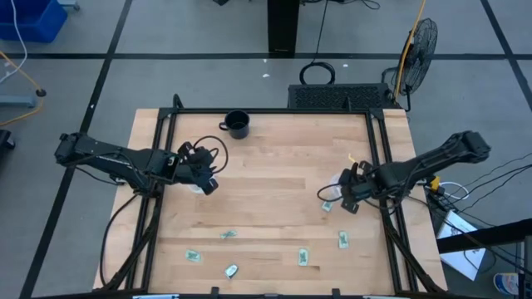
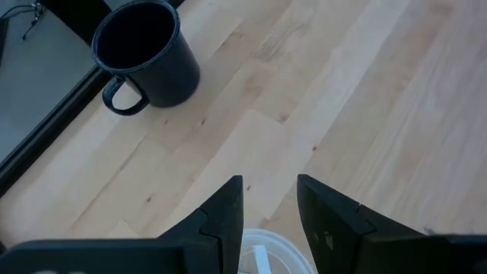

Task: Pick and place Stevia / Truvia into bins
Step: Put the stevia packet into the right container

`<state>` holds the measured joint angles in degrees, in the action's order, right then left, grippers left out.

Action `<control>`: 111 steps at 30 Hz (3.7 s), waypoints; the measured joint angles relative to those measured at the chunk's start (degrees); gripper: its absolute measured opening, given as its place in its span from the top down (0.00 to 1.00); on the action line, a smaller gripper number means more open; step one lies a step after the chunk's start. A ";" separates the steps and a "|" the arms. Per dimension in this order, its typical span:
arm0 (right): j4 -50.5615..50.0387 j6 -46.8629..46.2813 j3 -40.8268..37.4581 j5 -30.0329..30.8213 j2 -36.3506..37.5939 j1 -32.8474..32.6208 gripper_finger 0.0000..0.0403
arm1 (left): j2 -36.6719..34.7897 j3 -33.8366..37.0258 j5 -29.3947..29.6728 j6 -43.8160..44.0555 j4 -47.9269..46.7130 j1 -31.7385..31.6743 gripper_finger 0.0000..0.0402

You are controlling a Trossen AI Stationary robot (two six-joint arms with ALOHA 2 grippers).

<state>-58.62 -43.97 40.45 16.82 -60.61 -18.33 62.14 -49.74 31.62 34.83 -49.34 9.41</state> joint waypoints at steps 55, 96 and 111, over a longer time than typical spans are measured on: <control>27.08 27.64 0.11 -6.23 -22.66 -4.52 0.65 | -0.01 0.02 -0.17 4.16 0.39 0.15 0.67; 3.26 -13.61 0.06 16.85 -5.49 -6.84 0.98 | 0.49 0.02 2.58 5.66 0.41 0.11 0.67; 8.33 -13.86 -6.32 13.00 -5.64 -6.75 0.98 | 0.51 0.02 1.65 9.70 0.37 0.12 0.67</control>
<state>-50.29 -57.83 34.12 29.82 -66.25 -25.08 62.65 -49.71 33.27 44.53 -48.97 9.53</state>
